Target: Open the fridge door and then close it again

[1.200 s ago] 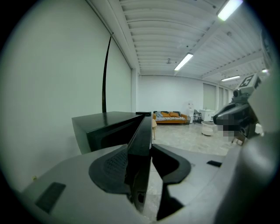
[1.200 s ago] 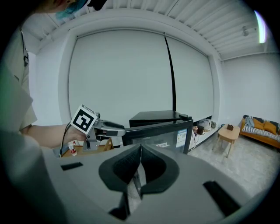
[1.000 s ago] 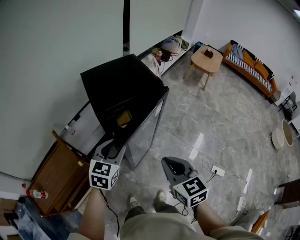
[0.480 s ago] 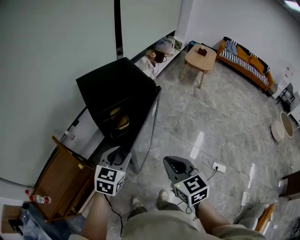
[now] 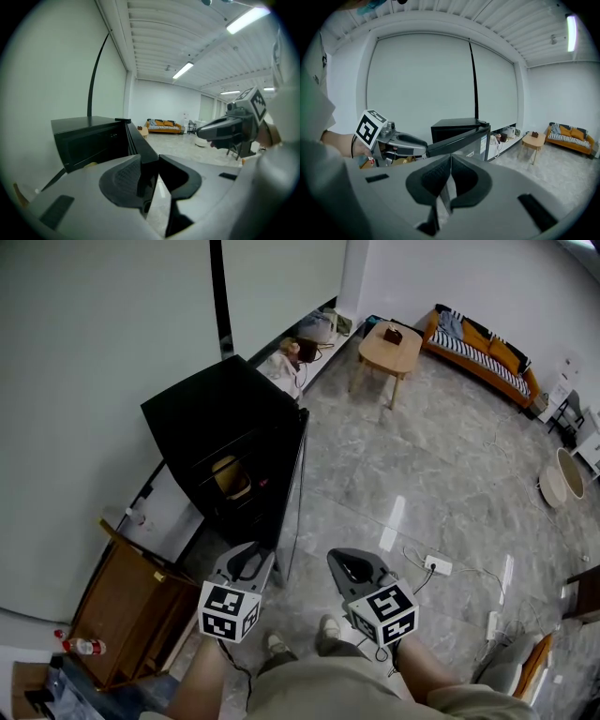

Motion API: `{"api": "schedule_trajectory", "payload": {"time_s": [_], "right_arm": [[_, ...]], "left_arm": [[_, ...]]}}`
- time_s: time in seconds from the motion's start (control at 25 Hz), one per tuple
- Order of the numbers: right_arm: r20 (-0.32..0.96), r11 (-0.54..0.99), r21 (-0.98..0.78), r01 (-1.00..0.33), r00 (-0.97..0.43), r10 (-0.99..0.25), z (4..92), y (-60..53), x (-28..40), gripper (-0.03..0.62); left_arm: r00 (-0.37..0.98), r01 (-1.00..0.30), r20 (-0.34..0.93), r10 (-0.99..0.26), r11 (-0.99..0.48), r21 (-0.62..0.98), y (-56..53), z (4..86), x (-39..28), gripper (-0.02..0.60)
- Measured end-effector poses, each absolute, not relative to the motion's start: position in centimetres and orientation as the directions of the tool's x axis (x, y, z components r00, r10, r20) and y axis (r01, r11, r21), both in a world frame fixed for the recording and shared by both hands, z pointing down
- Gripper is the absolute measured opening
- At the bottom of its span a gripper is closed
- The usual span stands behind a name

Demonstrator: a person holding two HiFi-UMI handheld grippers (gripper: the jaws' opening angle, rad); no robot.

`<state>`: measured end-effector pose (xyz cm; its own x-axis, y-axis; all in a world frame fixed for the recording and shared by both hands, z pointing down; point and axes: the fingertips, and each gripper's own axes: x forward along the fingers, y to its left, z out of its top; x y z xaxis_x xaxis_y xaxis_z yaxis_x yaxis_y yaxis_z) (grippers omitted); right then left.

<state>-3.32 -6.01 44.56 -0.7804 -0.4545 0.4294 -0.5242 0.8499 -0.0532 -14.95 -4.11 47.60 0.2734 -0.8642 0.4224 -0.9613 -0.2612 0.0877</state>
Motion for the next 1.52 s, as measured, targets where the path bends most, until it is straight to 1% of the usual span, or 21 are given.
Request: {"api": "schedule_trajectory", "payload": {"time_s": [0.36, 0.6, 0.88, 1.36, 1.52], "right_arm": [[0.43, 0.829, -0.056, -0.557, -0.763, -0.483, 44.9, -7.0, -1.0, -0.003], [0.428, 0.808, -0.056, -0.586, -0.745, -0.511, 44.9, -7.6, 1.3, -0.003], [0.432, 0.776, -0.063, -0.628, -0.718, -0.546, 45.0, -8.5, 4.8, -0.003], [0.435, 0.723, -0.075, -0.687, -0.674, -0.596, 45.9, -11.3, 10.7, -0.003], [0.41, 0.701, -0.074, -0.709, -0.663, -0.627, 45.3, -12.8, 12.5, -0.003]], "left_arm": [[0.331, -0.942, 0.415, -0.847, -0.325, 0.088, -4.7, 47.7, -10.7, 0.059], [0.41, -0.91, 0.399, -0.82, -0.4, 0.112, -5.5, 47.6, -6.7, 0.031], [0.477, -0.876, 0.386, -0.79, -0.465, 0.13, -6.9, 47.3, -2.5, 0.023], [0.535, -0.838, 0.387, -0.751, -0.53, 0.13, -9.9, 47.4, 3.5, 0.017], [0.554, -0.825, 0.383, -0.739, -0.55, 0.132, -11.4, 47.3, 5.6, 0.015]]}}
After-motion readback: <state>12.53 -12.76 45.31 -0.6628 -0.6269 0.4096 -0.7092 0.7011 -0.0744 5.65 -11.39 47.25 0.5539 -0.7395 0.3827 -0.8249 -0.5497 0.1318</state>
